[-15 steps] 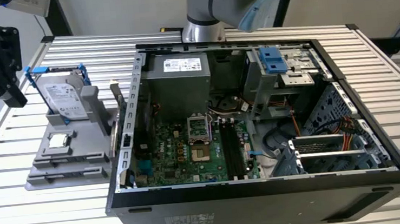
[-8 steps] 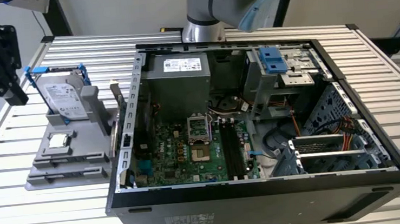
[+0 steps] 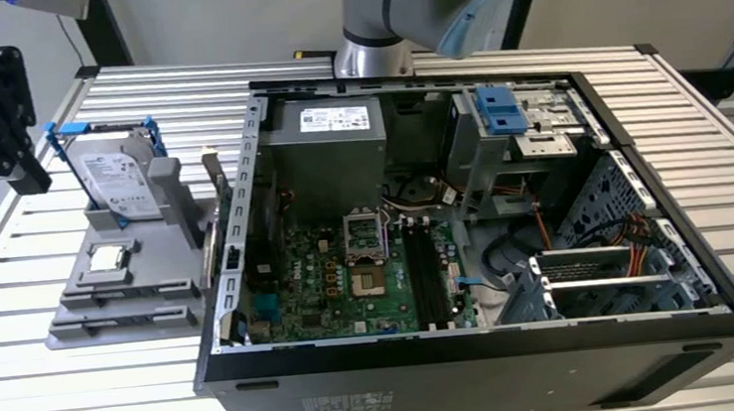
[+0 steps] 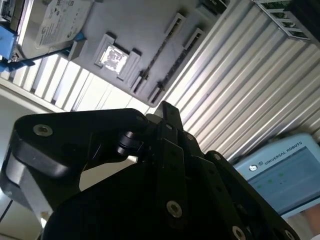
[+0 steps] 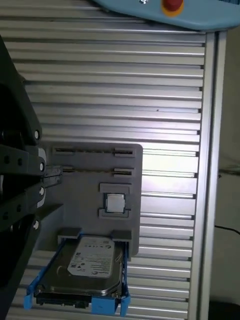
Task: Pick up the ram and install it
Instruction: 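Pick up the ram and move it above insertion slot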
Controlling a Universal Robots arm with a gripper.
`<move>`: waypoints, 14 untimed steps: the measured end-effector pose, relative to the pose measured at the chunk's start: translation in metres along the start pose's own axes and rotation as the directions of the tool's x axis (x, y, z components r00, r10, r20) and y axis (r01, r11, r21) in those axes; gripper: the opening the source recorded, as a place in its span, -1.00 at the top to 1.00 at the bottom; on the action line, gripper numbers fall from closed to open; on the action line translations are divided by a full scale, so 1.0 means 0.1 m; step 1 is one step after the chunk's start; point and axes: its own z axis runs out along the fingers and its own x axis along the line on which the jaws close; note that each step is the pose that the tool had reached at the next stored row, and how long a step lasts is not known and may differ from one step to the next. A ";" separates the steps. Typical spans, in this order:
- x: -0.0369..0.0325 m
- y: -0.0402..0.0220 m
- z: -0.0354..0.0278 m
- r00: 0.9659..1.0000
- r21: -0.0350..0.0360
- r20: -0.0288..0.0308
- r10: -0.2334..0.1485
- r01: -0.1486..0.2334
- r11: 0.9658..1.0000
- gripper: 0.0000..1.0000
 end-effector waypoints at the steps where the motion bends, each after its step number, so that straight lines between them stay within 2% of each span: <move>1: 0.000 0.000 0.000 1.000 0.000 0.000 -0.008 0.008 1.000 1.00; 6: -0.001 0.001 0.000 1.000 -0.001 -0.001 -0.023 0.023 1.000 1.00; 14: -0.001 0.001 0.000 1.000 -0.001 -0.001 -0.026 0.026 1.000 1.00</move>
